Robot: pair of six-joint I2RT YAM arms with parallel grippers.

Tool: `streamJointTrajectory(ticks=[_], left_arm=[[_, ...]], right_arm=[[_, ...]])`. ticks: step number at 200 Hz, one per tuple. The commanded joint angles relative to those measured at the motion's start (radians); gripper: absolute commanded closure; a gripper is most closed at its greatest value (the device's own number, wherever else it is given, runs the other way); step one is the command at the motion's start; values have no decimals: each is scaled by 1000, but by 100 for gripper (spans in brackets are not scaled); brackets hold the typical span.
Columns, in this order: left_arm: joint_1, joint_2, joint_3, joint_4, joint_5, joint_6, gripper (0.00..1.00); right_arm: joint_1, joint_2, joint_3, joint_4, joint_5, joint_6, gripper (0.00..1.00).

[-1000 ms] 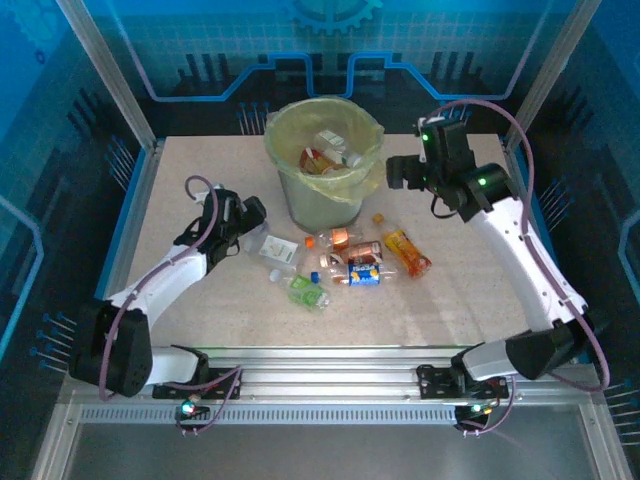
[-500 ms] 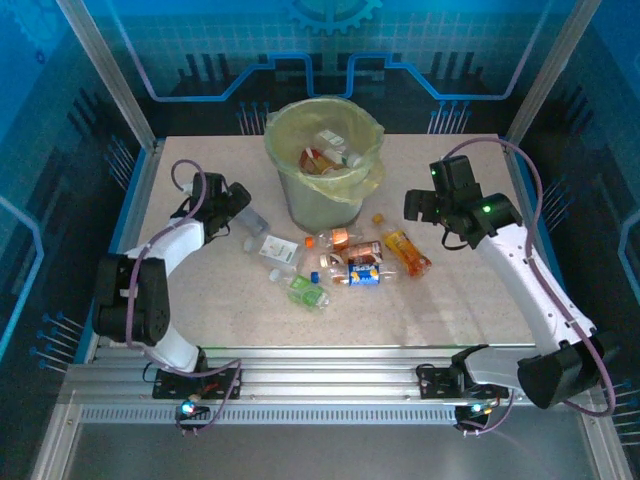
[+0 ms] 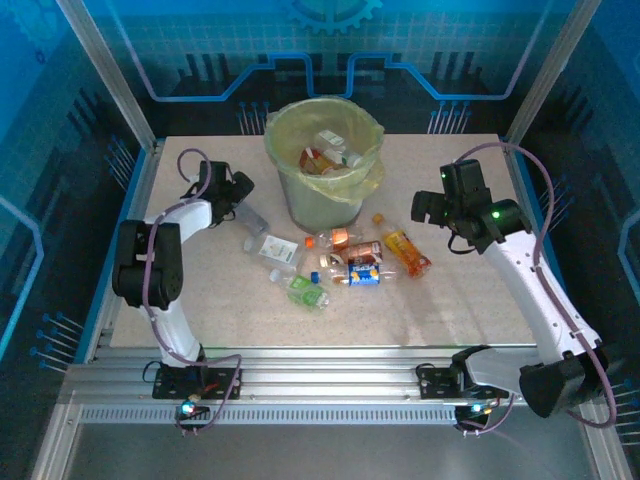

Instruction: Put the plastic bottles in the bin

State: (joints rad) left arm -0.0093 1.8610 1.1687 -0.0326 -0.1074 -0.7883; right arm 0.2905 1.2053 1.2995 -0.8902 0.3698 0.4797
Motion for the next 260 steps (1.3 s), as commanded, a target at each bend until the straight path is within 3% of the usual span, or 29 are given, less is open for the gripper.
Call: streamJointTrajectory(ticks=[1,105,177,260], left_arm=[[14,37,44,-39,-12,-38,2],[15,124,101,-65,-17,-66,17],[16,177,137,-100,-28,-88,19],[21,174,160,7,-15,-123,48]], right_arm=[[-18,-6,7,-16,-17,17,0],[-37,35,-11,2,-40,30,0],[-43,66,10,-1,-40,27,0],[-47,81,-6,12,-41,17,0]])
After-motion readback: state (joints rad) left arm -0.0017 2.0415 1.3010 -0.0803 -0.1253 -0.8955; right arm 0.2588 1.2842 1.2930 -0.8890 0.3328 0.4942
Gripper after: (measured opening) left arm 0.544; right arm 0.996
